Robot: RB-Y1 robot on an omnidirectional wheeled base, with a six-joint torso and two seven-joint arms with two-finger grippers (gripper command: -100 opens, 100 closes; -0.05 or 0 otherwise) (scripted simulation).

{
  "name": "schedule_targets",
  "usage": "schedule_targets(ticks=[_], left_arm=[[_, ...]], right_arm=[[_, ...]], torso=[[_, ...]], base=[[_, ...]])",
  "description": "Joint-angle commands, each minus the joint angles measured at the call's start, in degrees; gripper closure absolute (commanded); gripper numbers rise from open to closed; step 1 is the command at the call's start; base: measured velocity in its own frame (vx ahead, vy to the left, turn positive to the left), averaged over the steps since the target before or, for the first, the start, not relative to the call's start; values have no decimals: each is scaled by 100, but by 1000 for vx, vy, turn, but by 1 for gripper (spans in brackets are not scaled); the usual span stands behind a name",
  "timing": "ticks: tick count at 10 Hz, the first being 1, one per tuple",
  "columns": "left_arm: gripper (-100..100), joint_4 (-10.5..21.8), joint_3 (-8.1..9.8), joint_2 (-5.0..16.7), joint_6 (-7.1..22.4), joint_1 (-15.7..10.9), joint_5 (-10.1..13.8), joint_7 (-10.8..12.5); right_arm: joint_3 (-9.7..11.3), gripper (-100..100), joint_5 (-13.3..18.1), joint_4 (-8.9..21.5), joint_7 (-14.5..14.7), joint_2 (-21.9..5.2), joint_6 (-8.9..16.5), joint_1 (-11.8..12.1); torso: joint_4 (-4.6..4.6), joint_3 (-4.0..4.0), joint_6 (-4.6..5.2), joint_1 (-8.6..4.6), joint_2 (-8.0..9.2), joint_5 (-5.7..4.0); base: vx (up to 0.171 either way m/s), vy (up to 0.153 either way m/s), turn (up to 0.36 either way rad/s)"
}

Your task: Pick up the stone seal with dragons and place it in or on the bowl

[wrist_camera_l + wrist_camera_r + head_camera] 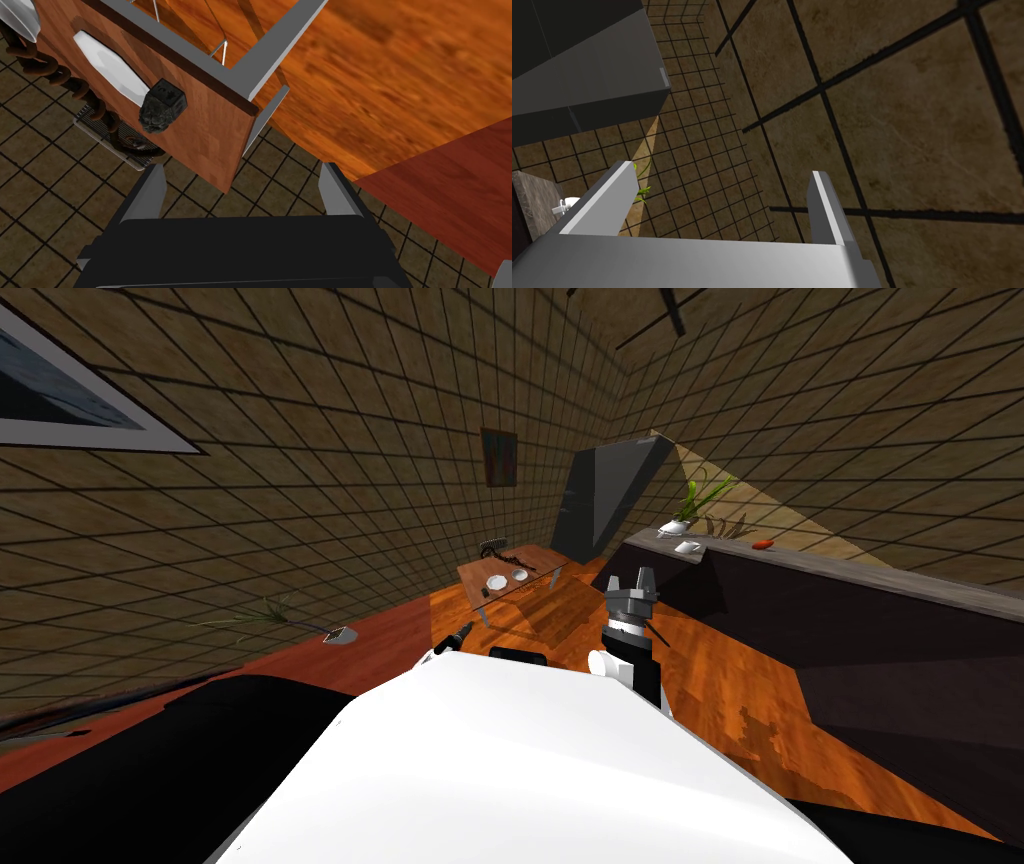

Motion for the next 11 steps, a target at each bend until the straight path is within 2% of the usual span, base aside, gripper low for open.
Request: schedule_targets(ticks=[1,2,3,4,5,6,7,9,10,11], left_arm=[[-100,286,-27,48,230,-99,80,-139],[-100,468,-54,96,399,-194,146,-242],[-100,549,-54,96,399,-194,146,-242],[-100,776,-80,143,560,-294,204,-341],[-100,776,-80,143,560,-294,204,-341],[-100,980,-106,188,713,-397,256,-433],[-100,990,-106,188,713,-397,256,-433],[-100,1326,-157,279,988,-613,338,-600],[-100,1378,-157,279,988,-613,338,-600],[-100,1549,-180,324,1110,-724,368,-674]], right_arm=[[0,0,0,0,0,0,0,0],[0,0,0,0,0,0,0,0],[0,0,0,0,0,0,0,0],[0,0,0,0,0,0,0,0],[0,0,0,0,0,0,0,0],[0,0,0,0,0,0,0,0],[0,0,0,0,0,0,0,0],[0,0,0,0,0,0,0,0],[0,0,0,0,0,0,0,1],[-1,0,0,0,0,0,0,1]], torso=[[0,0,0,0,0,0],[0,0,2,6,-2,2],[-2,-7,1,3,-14,2],[-1,-4,0,9,-5,2],[0,-1,1,12,-3,3],[0,1,0,15,1,4],[0,-3,1,12,-6,3],[-1,-5,1,14,-11,3],[-5,-18,2,10,-33,3],[-6,-16,0,15,-27,3]], base=[[62,-76,-36],[108,-90,-54],[68,-67,-10],[60,-61,-38],[54,-54,-16],[82,-65,-43],[75,-56,-18],[128,-65,-61],[130,-53,-20],[111,-45,-38]])
